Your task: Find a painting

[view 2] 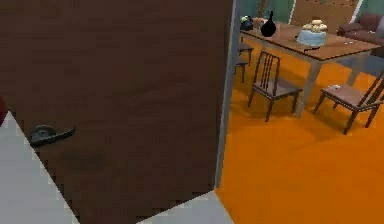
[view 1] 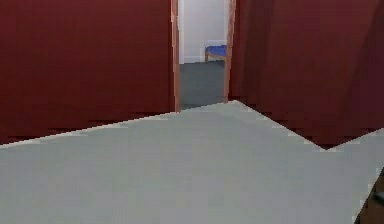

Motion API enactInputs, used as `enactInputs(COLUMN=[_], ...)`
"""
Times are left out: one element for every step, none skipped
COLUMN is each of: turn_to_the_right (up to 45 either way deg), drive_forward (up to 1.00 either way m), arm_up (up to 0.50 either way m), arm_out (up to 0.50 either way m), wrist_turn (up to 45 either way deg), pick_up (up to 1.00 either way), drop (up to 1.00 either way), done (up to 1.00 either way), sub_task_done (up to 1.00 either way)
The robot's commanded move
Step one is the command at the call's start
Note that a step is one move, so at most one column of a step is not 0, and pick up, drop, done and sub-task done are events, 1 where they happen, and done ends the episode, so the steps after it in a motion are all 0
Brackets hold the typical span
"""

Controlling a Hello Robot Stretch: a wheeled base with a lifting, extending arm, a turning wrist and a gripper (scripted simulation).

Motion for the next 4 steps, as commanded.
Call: enactInputs(turn_to_the_right=[0.0, 42.0, 0.0, 42.0], drive_forward=[0.65, 0.0, 0.85, 0.0], arm_up=[0.0, 0.0, 0.0, 0.0], arm_out=[0.0, 0.0, 0.0, 0.0], wrist_turn=[0.0, 0.0, 0.0, 0.0], pick_up=[0.0, 0.0, 0.0, 0.0], drop=[0.0, 0.0, 0.0, 0.0], done=[0.0, 0.0, 0.0, 0.0], sub_task_done=[0.0, 0.0, 0.0, 0.0])
